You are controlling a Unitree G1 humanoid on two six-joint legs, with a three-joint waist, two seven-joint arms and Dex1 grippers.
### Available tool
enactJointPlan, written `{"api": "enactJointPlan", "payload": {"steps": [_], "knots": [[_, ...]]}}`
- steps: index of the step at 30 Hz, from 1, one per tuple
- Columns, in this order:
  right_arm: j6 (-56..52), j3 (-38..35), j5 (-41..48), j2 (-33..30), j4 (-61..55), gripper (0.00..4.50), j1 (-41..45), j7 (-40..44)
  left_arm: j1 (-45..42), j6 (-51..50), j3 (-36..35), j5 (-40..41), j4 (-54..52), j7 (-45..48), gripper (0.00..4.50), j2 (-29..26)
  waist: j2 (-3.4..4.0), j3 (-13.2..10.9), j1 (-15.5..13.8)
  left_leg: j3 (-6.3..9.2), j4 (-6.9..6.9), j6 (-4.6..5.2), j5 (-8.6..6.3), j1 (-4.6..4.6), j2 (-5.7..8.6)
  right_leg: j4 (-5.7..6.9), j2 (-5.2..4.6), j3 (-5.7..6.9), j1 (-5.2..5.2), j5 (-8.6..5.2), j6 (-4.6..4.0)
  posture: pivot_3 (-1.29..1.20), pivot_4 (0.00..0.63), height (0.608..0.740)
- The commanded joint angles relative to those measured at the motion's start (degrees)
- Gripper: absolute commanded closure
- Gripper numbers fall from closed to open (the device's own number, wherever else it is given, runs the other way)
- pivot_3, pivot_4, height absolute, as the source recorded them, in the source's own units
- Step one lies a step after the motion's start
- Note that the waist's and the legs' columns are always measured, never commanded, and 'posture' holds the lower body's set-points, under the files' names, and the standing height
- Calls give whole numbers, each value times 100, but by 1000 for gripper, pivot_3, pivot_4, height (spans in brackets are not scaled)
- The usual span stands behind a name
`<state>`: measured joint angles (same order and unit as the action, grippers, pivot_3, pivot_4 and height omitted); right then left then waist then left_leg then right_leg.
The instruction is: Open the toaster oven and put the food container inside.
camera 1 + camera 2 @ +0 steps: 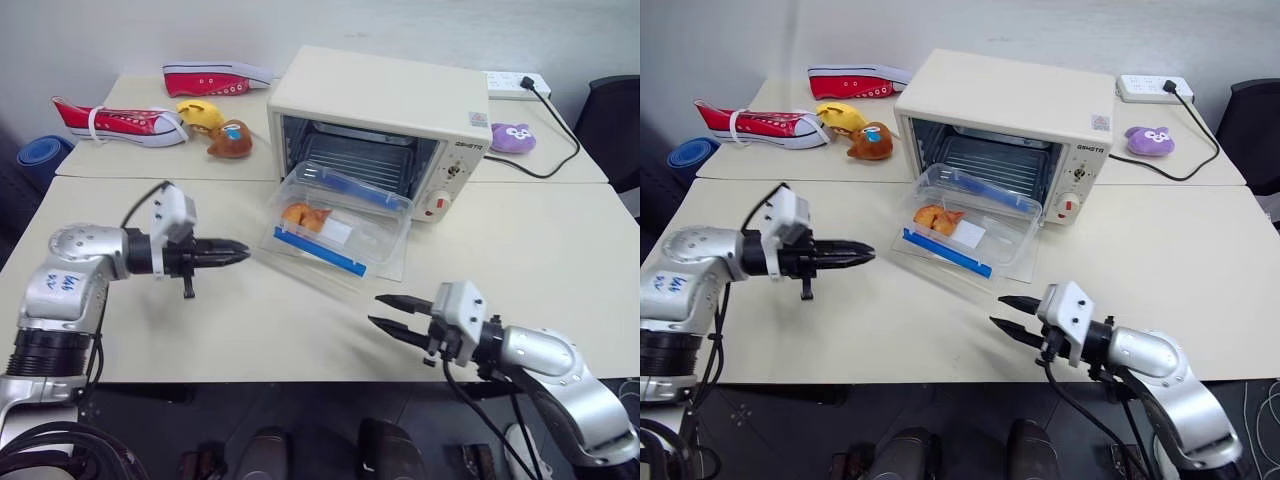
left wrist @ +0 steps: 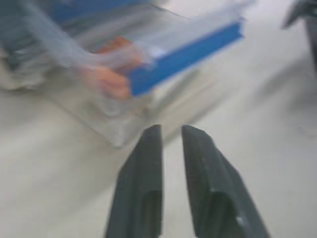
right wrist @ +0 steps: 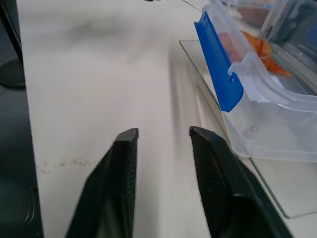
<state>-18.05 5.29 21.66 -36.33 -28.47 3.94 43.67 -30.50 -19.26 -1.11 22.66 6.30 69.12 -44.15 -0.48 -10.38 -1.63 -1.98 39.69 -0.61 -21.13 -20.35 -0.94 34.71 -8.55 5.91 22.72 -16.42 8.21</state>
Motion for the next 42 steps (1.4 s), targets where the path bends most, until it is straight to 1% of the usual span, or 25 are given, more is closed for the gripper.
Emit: {"api": "enactJointPlan", "payload": {"steps": [1, 2, 5, 8, 14, 19, 24, 29, 33, 35, 36, 38, 41, 42], "knots": [[65, 128, -348, 279, 306, 4215, 487, -303, -106, 484, 303, -289, 151, -210, 4500, 482, 0, 0, 6, -1, 4, 1, -1, 0, 1, 3, 0, -1, 0, 1, 0, 0, 150, 740], [12, 141, -390, 359, 410, 4461, 613, -361, -161, 513, 353, -359, 233, -328, 4500, 645, 0, 0, 8, 0, 6, 1, -1, -2, 1, 5, 0, 0, 0, 1, 0, 0, 150, 740], [-26, 227, -489, 480, 681, 4461, 904, -341, -342, 530, 420, -518, 534, -764, 4500, 1111, 0, 0, 32, 0, 4, 3, -2, -3, 0, 3, 0, 2, 3, 1, 1, 0, 150, 740], [-158, 337, -623, 706, 1040, 4461, 1379, -454, -554, 652, 494, -777, 837, -1206, 4500, 1499, 0, 0, 39, 0, 5, 3, -2, -3, 0, 5, 0, 3, 3, 2, 2, 0, 150, 740], [119, 278, -1040, 949, 1965, 4461, 2018, -678, -937, 867, 296, -941, 1387, -1999, 4500, 2077, 0, 0, 51, -1, 12, 3, -2, -4, 0, 9, 0, 2, 3, 2, 2, 0, 150, 740], [554, 173, -1274, 1095, 2804, 4461, 2510, -752, -1236, 1300, 318, -1202, 1950, -2443, 4500, 2381, 0, 0, 52, -1, 13, 3, -2, -6, 0, 7, 0, 3, 3, 3, 3, 0, 150, 740], [1035, 36, -1419, 1152, 3525, 4461, 2867, -866, -1674, 1584, 81, -1182, 2571, -2926, 4500, 2687, 0, 0, 65, 0, 12, 3, -2, -7, 0, 6, 0, 5, 3, 3, 4, 0, 150, 740], [1579, -162, -1561, 1361, 4557, 4461, 3403, -1235, -2228, 2030, -119, -1265, 3479, -3483, 4500, 2992, 0, 0, 108, 0, 10, 3, -2, -7, 0, 5, 0, 7, 3, 3, 4, 0, 150, 740], [1953, -306, -1671, 1508, 5307, 4461, 3782, -1503, -2567, 2315, -210, -1296, 4080, -3671, 4500, 3141, 0, 0, 200, 1, 1, 3, -1, -7, 0, 1, 0, 11, 4, 3, 5, 0, 150, 740], [2040, -347, -1638, 1557, 5588, 4461, 3960, -1456, -2690, 2430, -187, -1324, 4293, -3664, 4500, 3220, 0, 0, 225, 0, -1, 3, -1, -7, 0, 0, 0, 11, 5, 3, 5, 0, 150, 740], [2015, -342, -1574, 1560, 5604, 4461, 3988, -1326, -2704, 2441, -157, -1335, 4316, -3590, 4500, 3233, 0, 0, 231, 0, -2, 3, -1, -7, 0, 0, -1, 12, 5, 3, 5, 0, 150, 740], [1817, -261, -1382, 1453, 5236, 4461, 3807, -834, -2576, 2347, -128, -1302, 4086, -3372, 4500, 3134, 0, 0, 272, 1, -5, 3, -1, -6, -1, -1, 0, 13, 5, 3, 5, 0, 150, 740], [1344, -317, -980, 1199, 4323, 4461, 3285, -233, -2123, 1983, -95, -1220, 3382, -2942, 4500, 2788, 1, 0, 331, 2, -12, 3, -1, -6, -1, -4, -1, 15, 6, 3, 5, 0, 150, 740], [1190, -359, -829, 1043, 3938, 4461, 3041, -20, -1862, 1806, -106, -1143, 2951, -2760, 4500, 2612, 1, 0, 347, 2, -17, 3, -1, -5, -1, -6, -1, 21, 7, 3, 5, 0, 150, 740]]}}
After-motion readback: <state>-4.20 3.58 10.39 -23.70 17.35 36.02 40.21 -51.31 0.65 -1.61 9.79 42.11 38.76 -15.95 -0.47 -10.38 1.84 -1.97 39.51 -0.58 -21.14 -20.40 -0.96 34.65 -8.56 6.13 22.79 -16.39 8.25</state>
